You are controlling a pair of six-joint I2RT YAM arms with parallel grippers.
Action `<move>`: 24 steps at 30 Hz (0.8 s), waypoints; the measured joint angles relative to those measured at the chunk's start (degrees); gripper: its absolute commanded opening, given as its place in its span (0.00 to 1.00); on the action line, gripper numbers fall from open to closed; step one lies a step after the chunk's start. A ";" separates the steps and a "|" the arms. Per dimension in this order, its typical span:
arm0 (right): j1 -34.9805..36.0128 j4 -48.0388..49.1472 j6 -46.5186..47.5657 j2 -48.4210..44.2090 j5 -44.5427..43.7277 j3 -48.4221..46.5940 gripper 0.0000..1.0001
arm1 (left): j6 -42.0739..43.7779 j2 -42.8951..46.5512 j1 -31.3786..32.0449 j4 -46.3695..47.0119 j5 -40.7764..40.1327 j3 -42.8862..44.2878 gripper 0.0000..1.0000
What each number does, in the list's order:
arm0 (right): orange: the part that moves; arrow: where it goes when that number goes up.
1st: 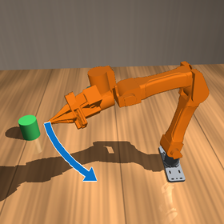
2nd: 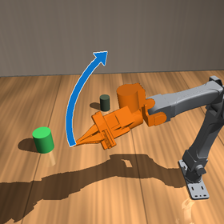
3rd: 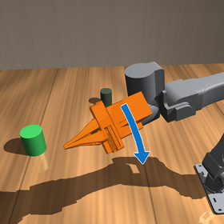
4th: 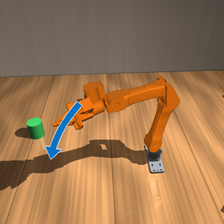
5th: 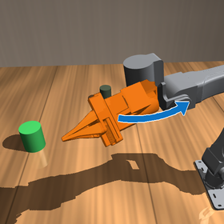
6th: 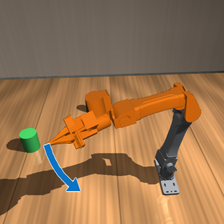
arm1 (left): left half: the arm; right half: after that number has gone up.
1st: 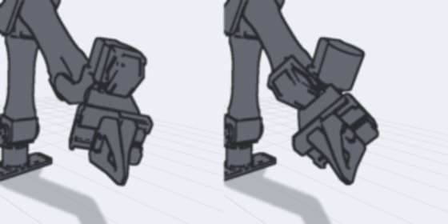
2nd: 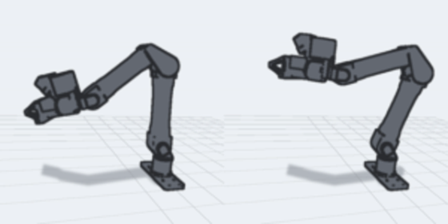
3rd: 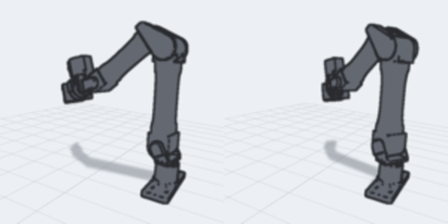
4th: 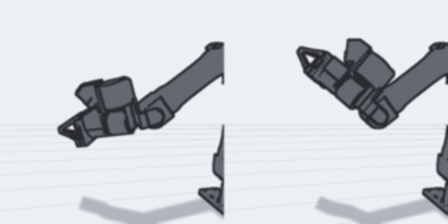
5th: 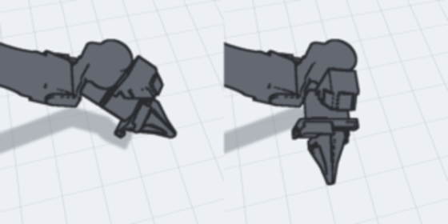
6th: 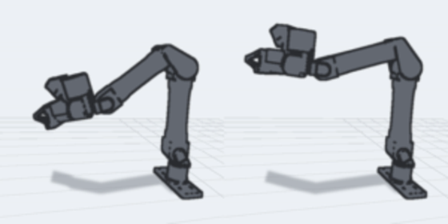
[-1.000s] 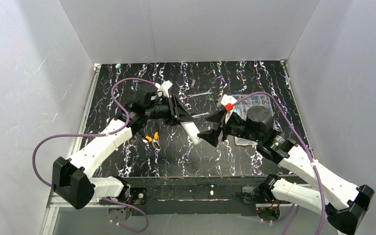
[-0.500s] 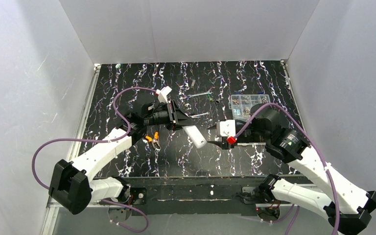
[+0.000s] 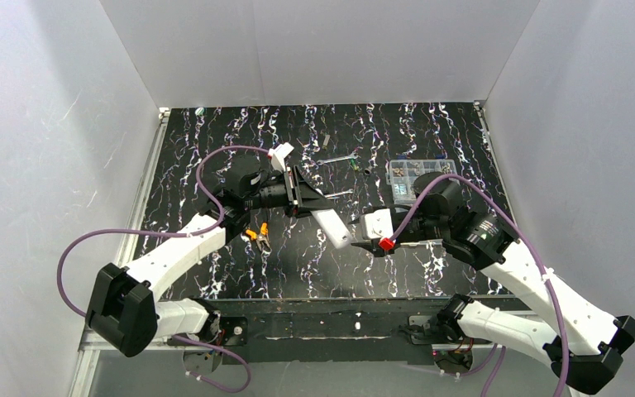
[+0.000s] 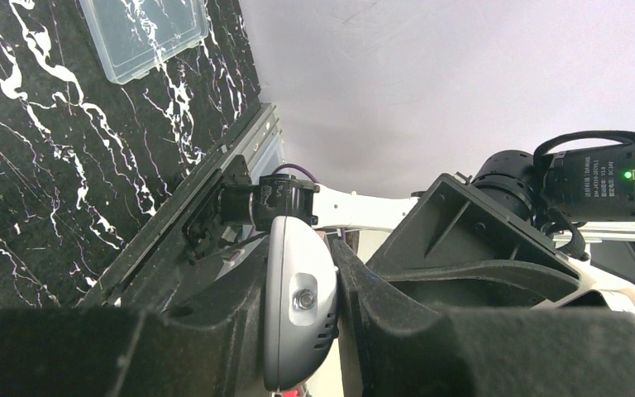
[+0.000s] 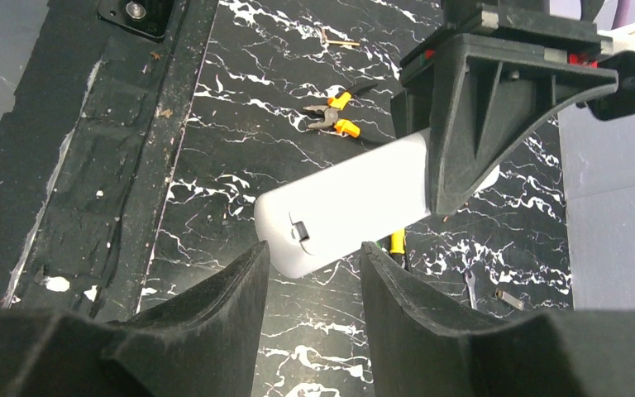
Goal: Load the batteries into the remote control
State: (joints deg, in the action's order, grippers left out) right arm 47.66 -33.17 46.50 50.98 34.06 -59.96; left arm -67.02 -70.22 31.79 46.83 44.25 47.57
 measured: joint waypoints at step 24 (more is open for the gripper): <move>0.76 4.83 0.42 0.98 -1.53 1.97 0.46 | -3.74 -3.61 0.00 3.93 2.71 0.11 0.00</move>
State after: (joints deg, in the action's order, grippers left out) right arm 48.42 -28.34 46.92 51.96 32.53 -58.00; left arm -70.76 -73.82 31.79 50.76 46.96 47.68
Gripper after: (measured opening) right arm 0.468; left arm 0.257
